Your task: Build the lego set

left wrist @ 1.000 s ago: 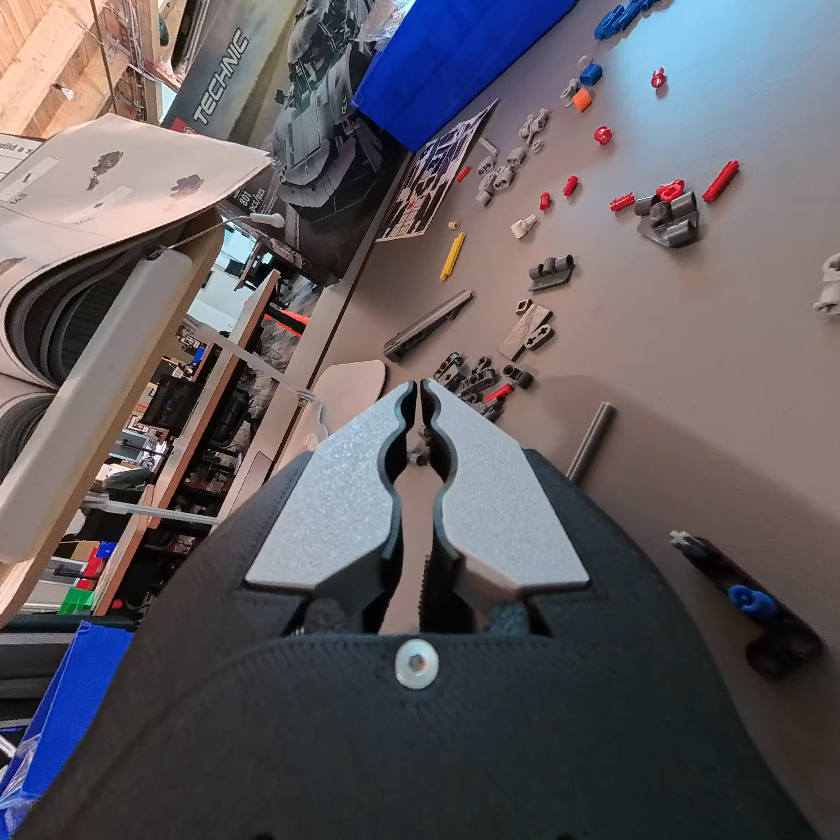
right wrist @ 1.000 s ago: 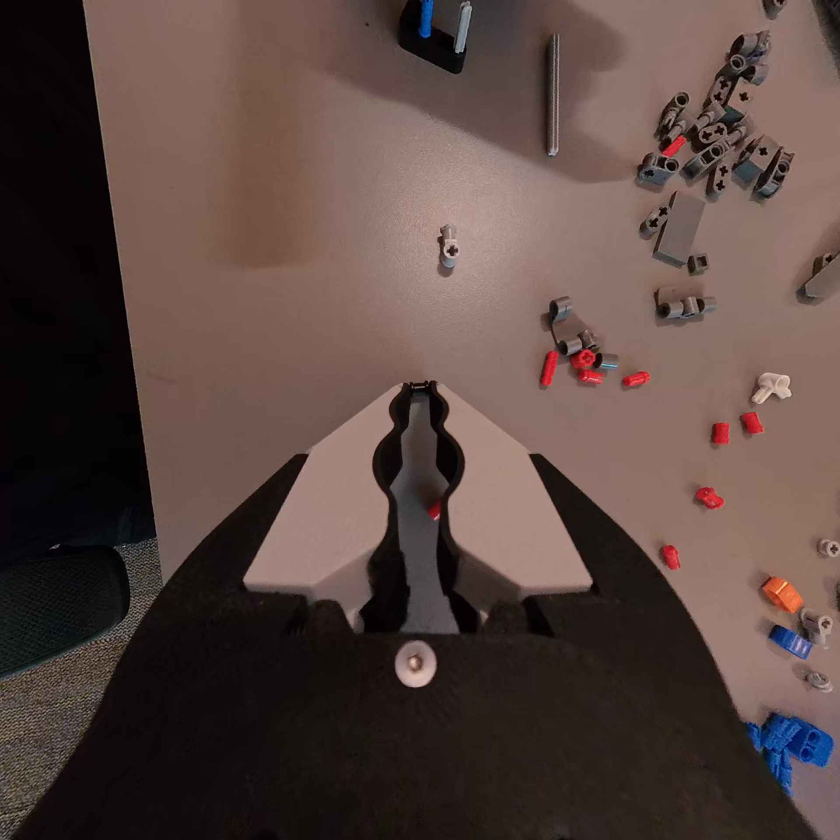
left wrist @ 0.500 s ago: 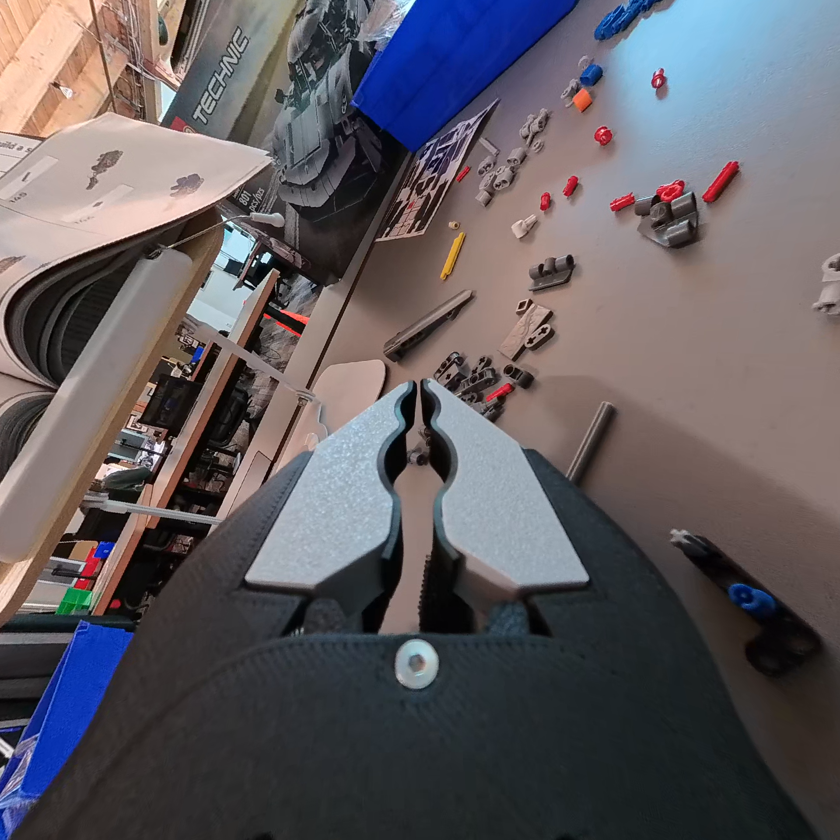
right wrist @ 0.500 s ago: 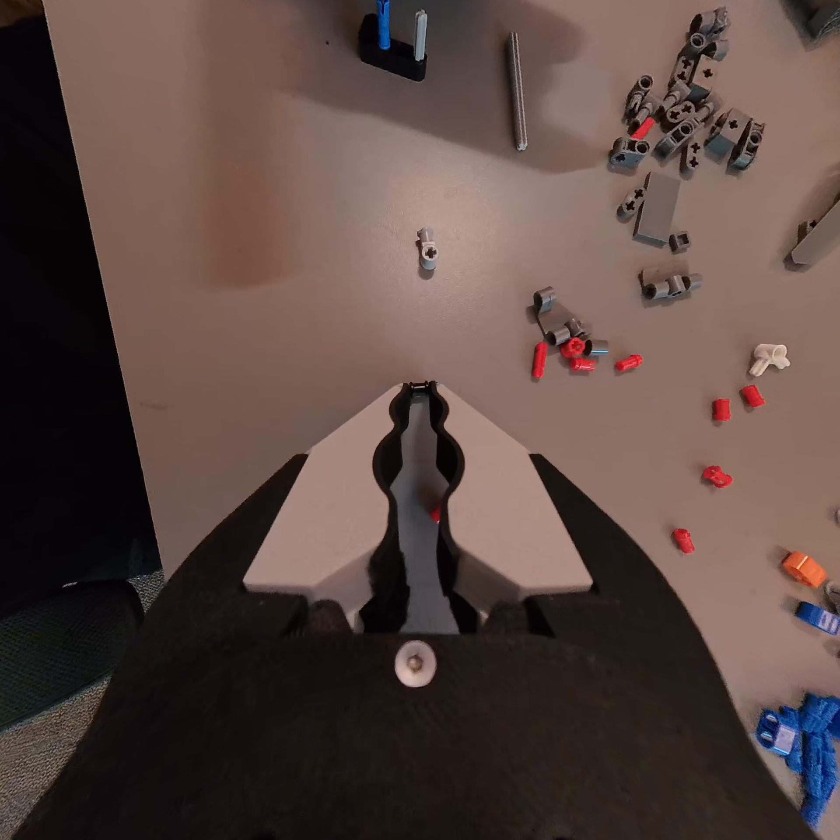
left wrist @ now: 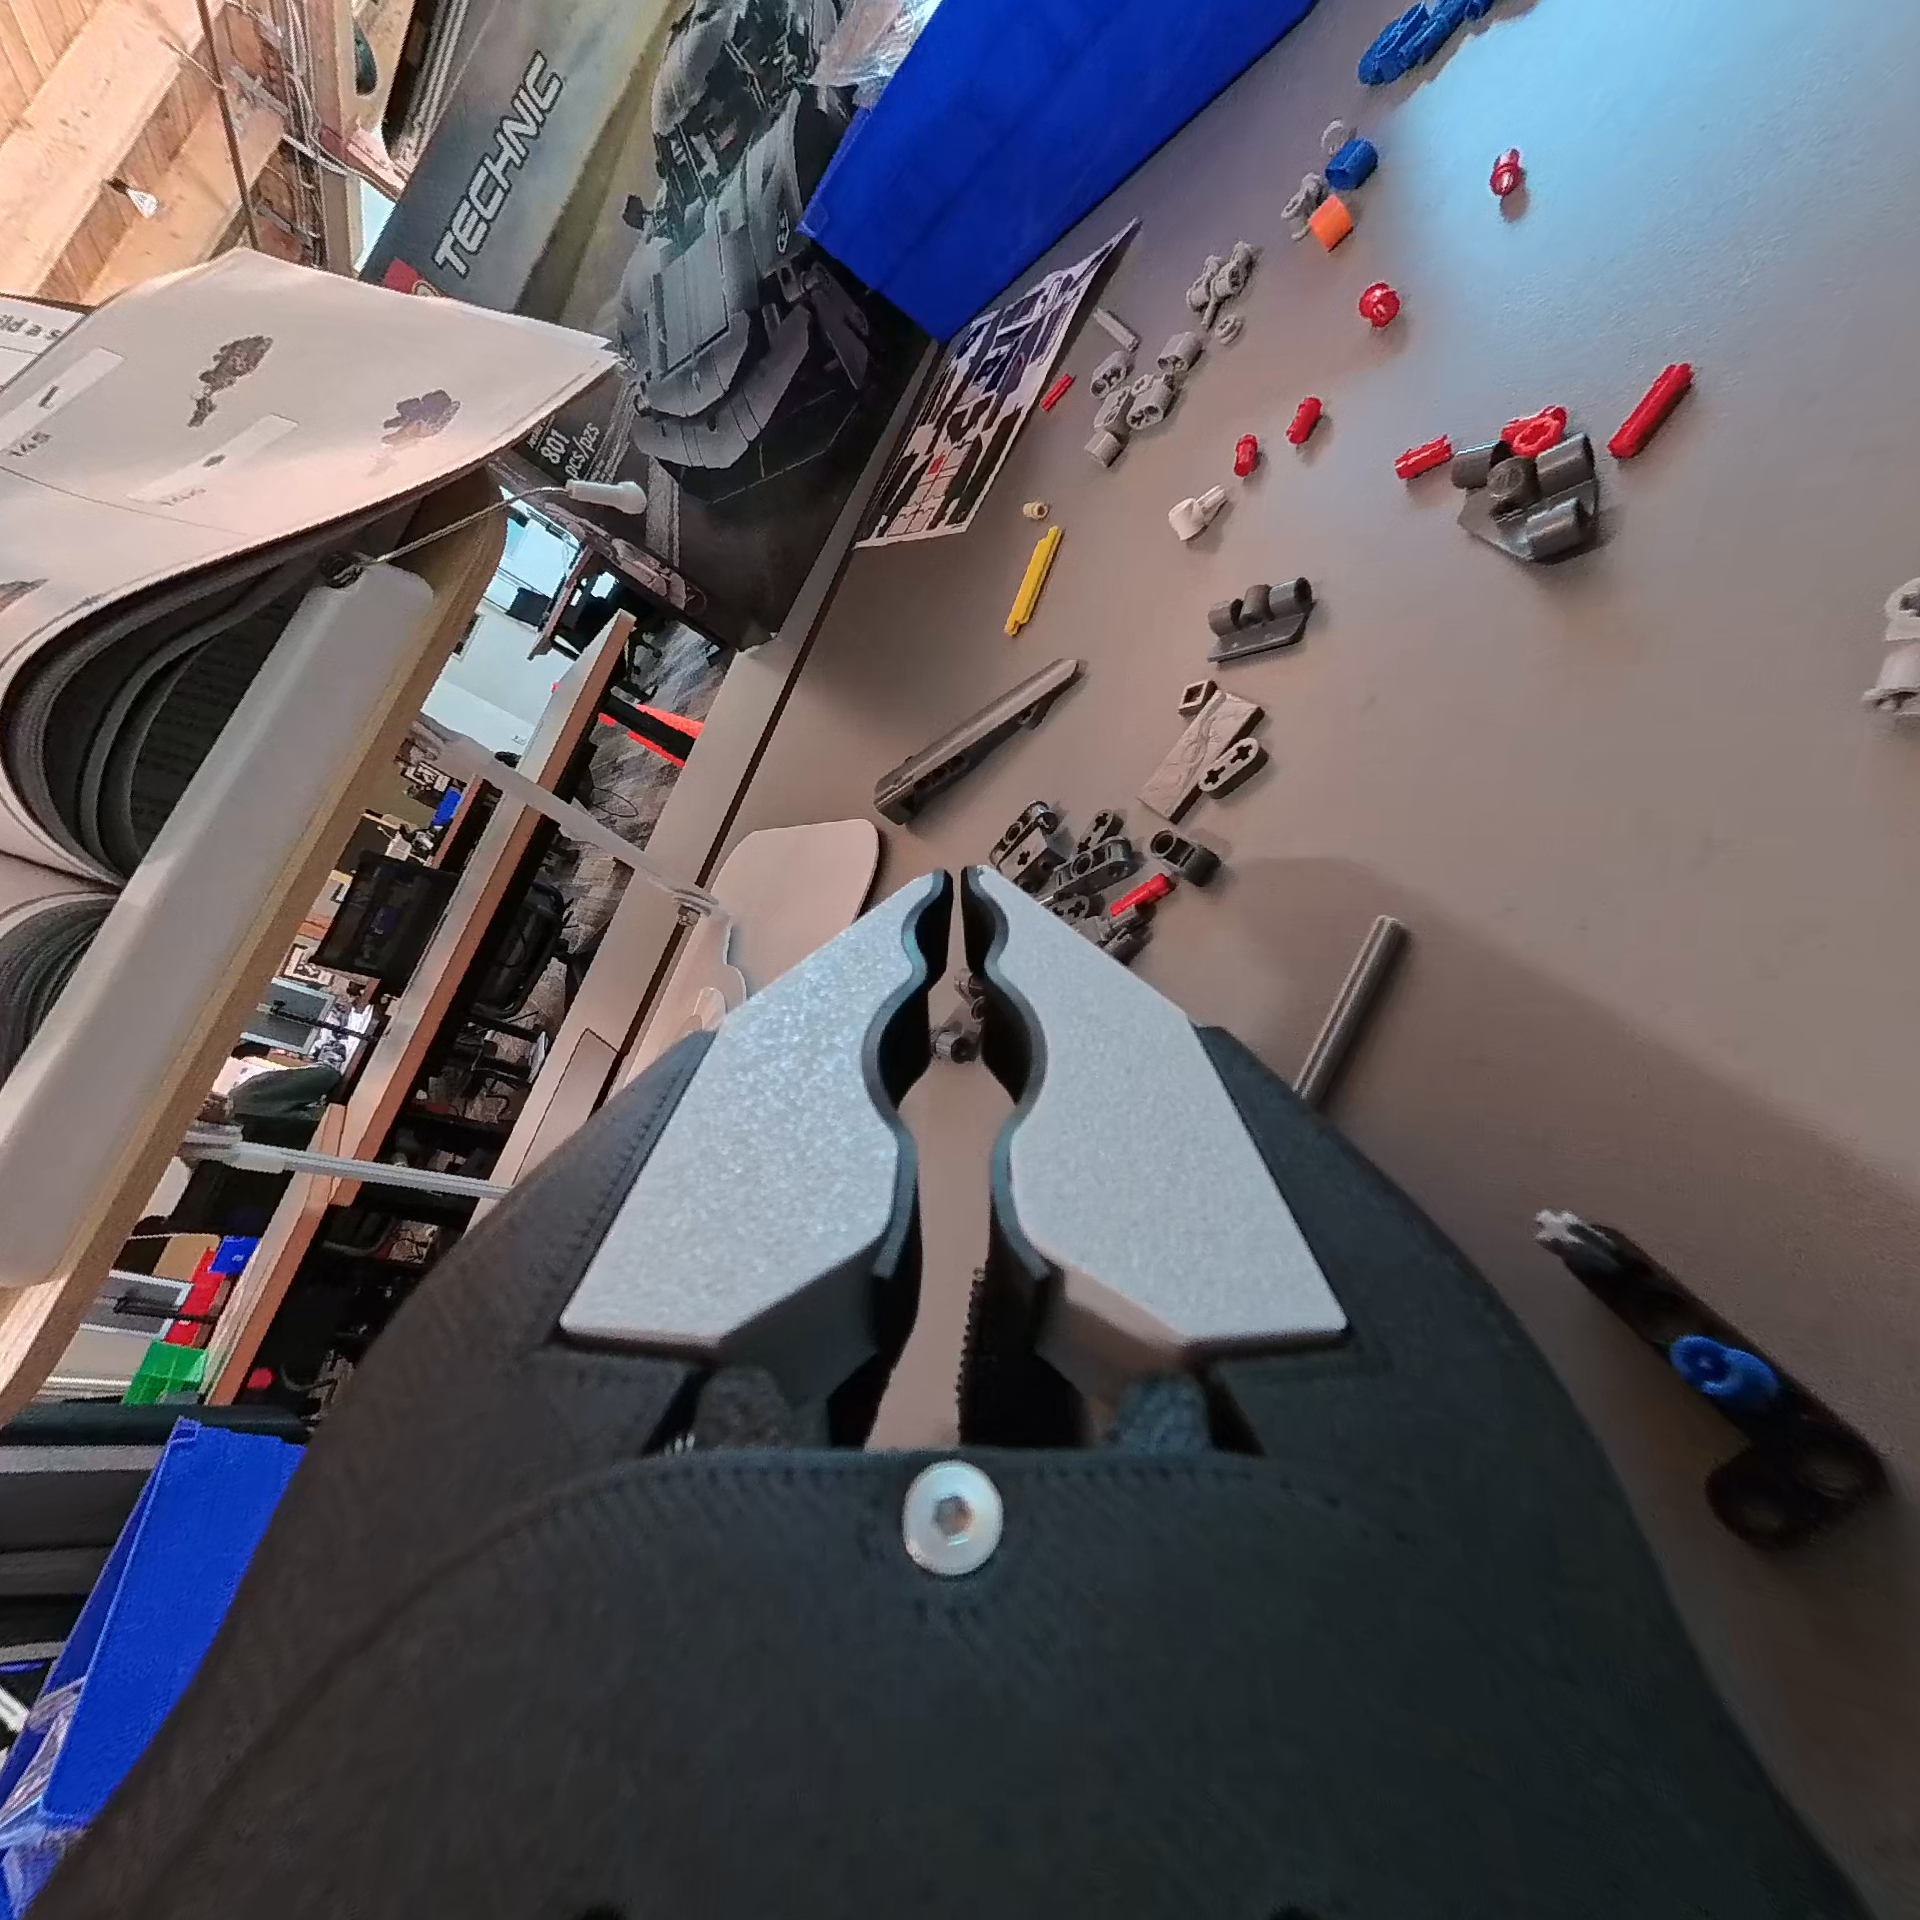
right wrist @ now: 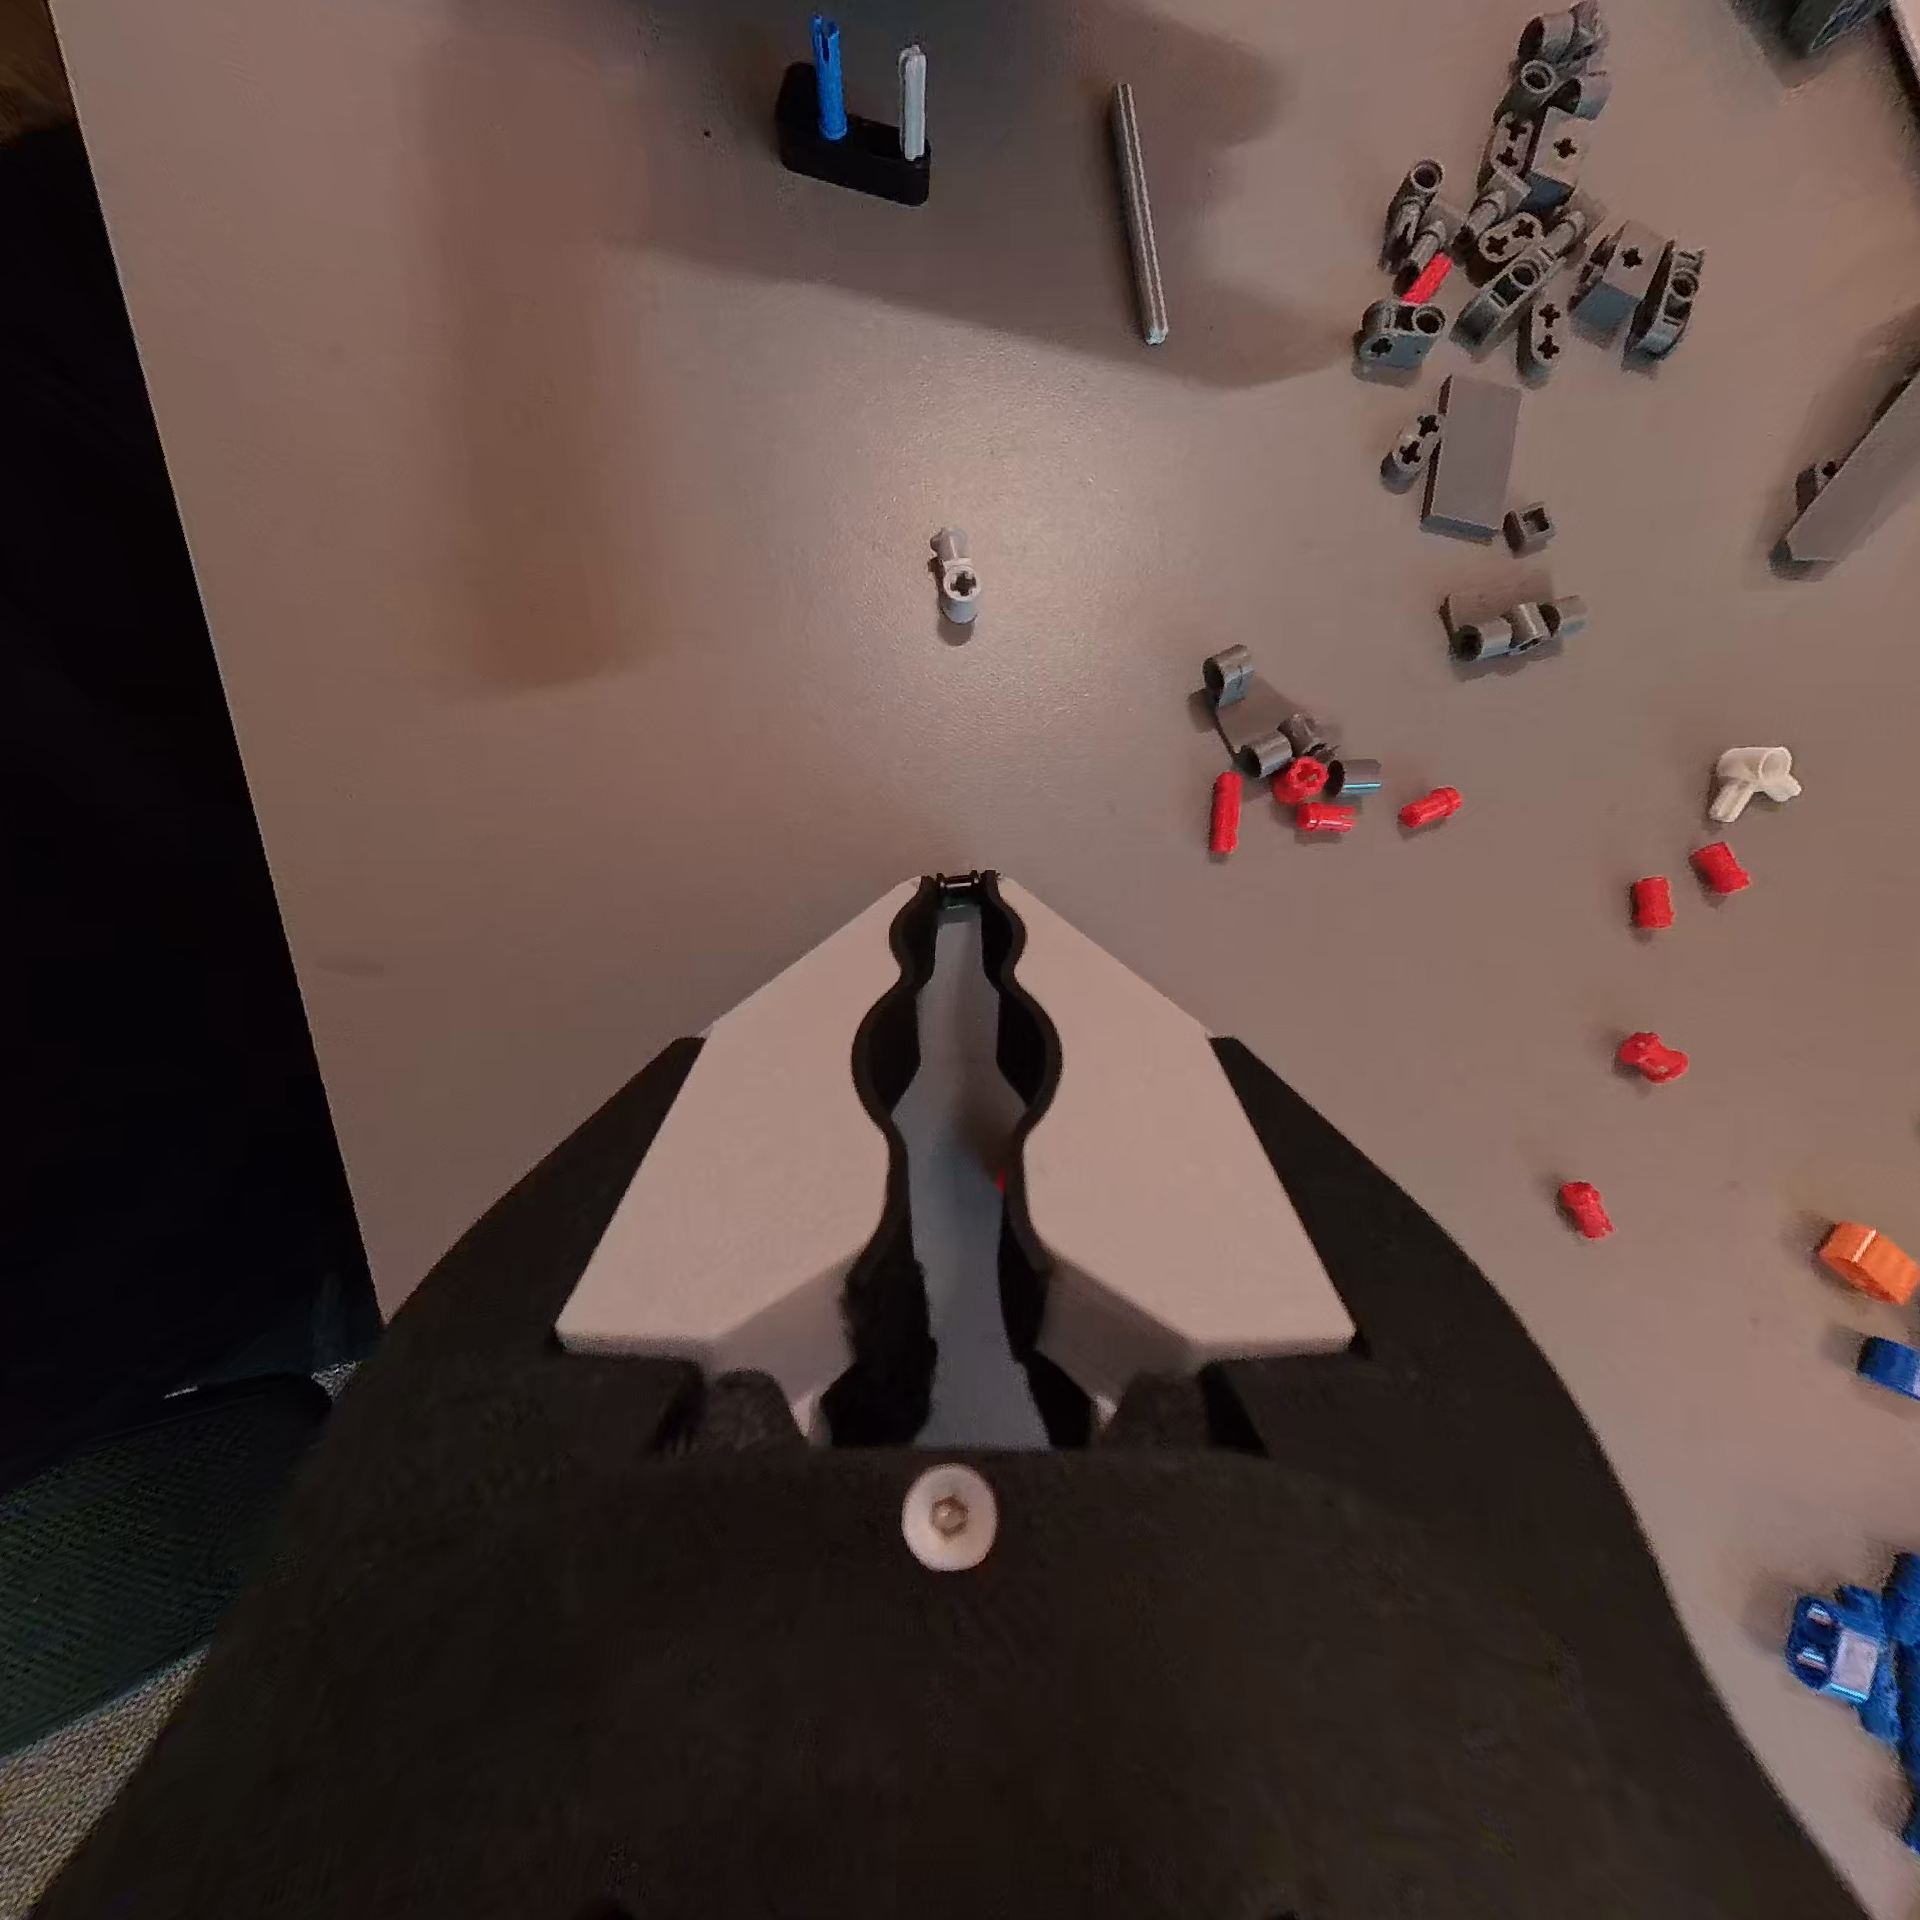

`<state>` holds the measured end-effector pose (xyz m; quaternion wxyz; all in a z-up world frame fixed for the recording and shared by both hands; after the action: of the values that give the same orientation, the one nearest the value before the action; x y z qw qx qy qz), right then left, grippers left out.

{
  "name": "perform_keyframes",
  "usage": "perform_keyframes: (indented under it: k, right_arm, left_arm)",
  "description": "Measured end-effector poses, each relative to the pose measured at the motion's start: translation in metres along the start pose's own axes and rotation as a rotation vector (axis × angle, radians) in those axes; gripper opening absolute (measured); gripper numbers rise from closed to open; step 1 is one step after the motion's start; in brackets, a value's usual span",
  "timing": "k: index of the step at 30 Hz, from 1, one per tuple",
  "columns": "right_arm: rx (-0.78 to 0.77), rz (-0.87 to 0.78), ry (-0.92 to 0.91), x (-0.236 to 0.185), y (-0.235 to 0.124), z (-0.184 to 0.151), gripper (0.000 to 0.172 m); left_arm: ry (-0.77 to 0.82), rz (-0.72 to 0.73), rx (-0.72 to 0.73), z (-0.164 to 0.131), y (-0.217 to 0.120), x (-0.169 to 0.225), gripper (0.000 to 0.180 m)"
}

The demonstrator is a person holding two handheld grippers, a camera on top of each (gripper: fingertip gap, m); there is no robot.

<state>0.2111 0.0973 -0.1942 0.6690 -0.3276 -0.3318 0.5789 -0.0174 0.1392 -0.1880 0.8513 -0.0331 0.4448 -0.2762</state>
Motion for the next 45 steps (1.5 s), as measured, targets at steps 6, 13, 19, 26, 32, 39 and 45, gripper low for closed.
perform_keyframes:
  k: [6,13,19,26,32,39,45]
  right_arm:
    - [0.009,-0.016,0.015,0.000,0.000,0.000,0.009]
    - [0.014,-0.030,0.030,-0.001,-0.003,-0.003,0.023]
    - [0.058,-0.114,0.076,0.006,-0.035,-0.015,0.024]
    - [0.059,-0.492,0.276,0.037,-0.157,-0.083,0.021]
    - [-0.012,-0.603,0.401,0.048,-0.186,-0.138,0.020]
    - [-0.009,-0.569,0.424,0.066,-0.172,-0.157,0.019]
    - [-0.012,-0.549,0.426,0.083,-0.166,-0.163,0.018]
  left_arm:
    - [0.003,0.001,-0.001,0.000,0.000,0.000,0.000]
    - [0.002,0.004,0.000,0.000,0.000,-0.001,0.000]
    - [0.000,0.010,-0.005,-0.001,0.000,-0.001,0.000]
    - [0.001,0.017,-0.015,-0.003,0.001,-0.002,0.000]
    - [0.022,0.031,-0.032,-0.003,0.003,-0.001,0.000]
    - [0.057,0.049,-0.056,-0.005,0.005,0.002,0.000]
    - [0.060,0.048,-0.061,-0.006,0.007,0.003,0.000]
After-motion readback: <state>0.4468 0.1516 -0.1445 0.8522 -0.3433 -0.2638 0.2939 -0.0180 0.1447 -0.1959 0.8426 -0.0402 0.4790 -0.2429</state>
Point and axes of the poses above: each gripper's, where its closed fingertips meet, y out along the fingers, z out of its top, x = y × z across the jaws, the point moved 9 cm from there along -y, back along the fingers, and after that the axes turned 4 degrees about -x, right-handed, at the moved point
